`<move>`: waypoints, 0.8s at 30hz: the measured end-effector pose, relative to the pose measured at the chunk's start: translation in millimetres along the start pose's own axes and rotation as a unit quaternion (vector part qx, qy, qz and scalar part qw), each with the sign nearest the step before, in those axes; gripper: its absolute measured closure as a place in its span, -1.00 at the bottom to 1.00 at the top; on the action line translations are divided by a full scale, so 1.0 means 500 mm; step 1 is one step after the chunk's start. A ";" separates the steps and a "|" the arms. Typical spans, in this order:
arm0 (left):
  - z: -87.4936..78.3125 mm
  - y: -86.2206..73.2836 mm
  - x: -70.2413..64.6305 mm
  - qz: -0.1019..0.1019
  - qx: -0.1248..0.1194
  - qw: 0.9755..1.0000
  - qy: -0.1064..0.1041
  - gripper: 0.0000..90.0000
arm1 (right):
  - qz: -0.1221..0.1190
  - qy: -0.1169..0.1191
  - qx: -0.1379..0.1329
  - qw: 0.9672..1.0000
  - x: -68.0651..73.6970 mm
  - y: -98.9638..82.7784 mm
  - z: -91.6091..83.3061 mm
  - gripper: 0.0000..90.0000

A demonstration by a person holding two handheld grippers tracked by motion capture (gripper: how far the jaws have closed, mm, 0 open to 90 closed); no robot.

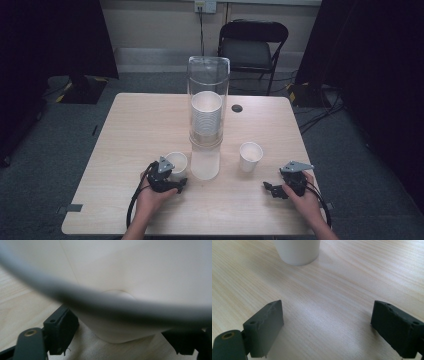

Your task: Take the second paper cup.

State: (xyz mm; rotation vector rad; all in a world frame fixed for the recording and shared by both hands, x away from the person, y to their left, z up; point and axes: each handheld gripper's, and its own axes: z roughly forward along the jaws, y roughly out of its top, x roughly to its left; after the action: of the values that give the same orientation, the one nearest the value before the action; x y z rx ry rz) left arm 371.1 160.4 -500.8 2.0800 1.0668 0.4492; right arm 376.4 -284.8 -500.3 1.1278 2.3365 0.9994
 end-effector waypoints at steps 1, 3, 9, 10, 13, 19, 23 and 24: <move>-0.001 -0.001 -0.001 0.000 -0.001 1.000 -0.001 -0.62 | 0.000 0.000 0.000 1.000 0.000 0.000 0.000 -0.77; -0.005 -0.004 0.000 0.003 0.002 1.000 -0.002 -0.62 | 0.000 0.000 0.000 1.000 0.000 0.000 0.000 -0.77; -0.019 -0.009 0.009 -0.005 0.013 1.000 -0.001 -0.63 | 0.000 0.000 0.000 1.000 0.000 0.000 0.000 -0.78; -0.021 -0.010 0.010 -0.010 0.007 1.000 -0.004 -0.63 | 0.000 0.000 0.000 1.000 0.000 0.000 0.000 -0.78; -0.031 -0.012 0.017 -0.014 0.003 1.000 -0.006 -0.63 | 0.000 0.000 0.000 1.000 0.000 0.000 0.000 -0.78; -0.049 -0.019 0.028 -0.020 0.009 1.000 -0.010 -0.63 | 0.000 0.000 0.000 1.000 0.000 0.000 0.000 -0.78; -0.062 -0.026 0.033 -0.019 0.011 1.000 -0.013 -0.63 | 0.000 0.000 0.000 1.000 0.000 0.000 0.000 -0.78; -0.064 -0.027 0.034 -0.022 0.010 1.000 -0.013 -0.63 | 0.000 0.000 0.000 1.000 0.000 0.000 0.000 -0.78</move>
State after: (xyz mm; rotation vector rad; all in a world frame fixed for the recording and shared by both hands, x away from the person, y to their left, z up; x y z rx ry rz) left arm 354.6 193.9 -490.1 2.0703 1.1027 0.3895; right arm 376.5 -284.7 -500.3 1.1275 2.3361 0.9986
